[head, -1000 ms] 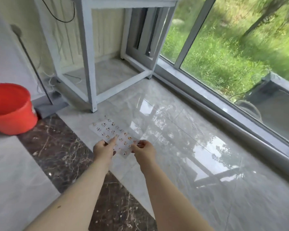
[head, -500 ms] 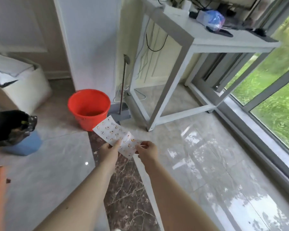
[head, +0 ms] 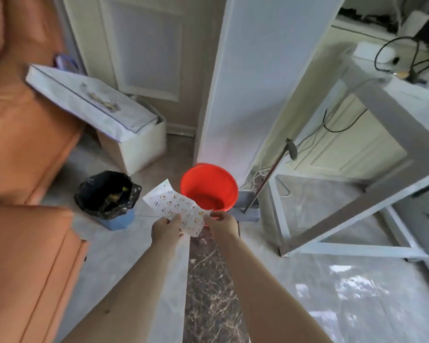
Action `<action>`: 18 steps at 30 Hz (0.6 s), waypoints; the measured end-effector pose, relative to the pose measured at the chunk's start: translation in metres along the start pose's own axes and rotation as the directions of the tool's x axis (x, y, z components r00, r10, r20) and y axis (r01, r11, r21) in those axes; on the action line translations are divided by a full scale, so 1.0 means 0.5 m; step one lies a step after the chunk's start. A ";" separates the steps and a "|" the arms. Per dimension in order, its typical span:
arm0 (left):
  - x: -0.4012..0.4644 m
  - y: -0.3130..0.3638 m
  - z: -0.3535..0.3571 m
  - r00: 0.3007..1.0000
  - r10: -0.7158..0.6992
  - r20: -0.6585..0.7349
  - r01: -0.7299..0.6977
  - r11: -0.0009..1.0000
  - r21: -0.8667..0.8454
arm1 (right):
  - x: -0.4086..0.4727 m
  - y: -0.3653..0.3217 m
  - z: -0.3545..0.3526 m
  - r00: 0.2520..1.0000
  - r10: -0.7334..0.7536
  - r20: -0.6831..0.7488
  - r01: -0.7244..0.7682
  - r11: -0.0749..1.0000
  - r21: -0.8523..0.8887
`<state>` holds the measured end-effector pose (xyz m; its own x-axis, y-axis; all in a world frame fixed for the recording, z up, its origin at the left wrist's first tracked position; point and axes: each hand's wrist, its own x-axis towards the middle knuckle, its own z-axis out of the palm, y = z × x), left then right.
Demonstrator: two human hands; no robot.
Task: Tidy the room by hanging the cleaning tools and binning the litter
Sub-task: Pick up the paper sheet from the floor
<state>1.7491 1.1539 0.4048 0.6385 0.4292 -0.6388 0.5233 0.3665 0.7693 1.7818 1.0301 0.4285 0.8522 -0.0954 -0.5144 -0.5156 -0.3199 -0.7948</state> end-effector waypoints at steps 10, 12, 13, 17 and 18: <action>0.250 0.074 -0.143 0.971 -0.174 -0.162 0.146 0.974 -0.172 | 0.141 -0.078 0.279 0.978 0.057 0.201 -0.039 0.995 -0.096; 0.304 0.092 -0.166 0.960 -0.210 -0.185 0.170 0.963 -0.207 | 0.173 -0.095 0.331 0.976 0.064 0.208 -0.044 0.994 -0.102; 0.344 0.100 -0.182 0.960 -0.211 -0.185 0.178 0.968 -0.180 | 0.198 -0.104 0.367 0.975 0.074 0.211 -0.053 0.993 -0.107; 0.463 0.117 -0.253 0.954 -0.181 -0.239 0.169 0.983 -0.069 | 0.276 -0.121 0.492 0.966 0.152 0.209 -0.119 0.980 -0.162; 0.488 0.121 -0.269 0.943 -0.184 -0.275 0.174 0.983 -0.062 | 0.291 -0.121 0.519 0.962 0.173 0.211 -0.137 0.975 -0.174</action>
<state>1.8606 1.3919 0.2945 0.3504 0.5648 -0.7471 0.5901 0.4864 0.6444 1.9139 1.2802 0.3183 0.7123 0.0516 -0.7000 -0.6042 -0.4626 -0.6488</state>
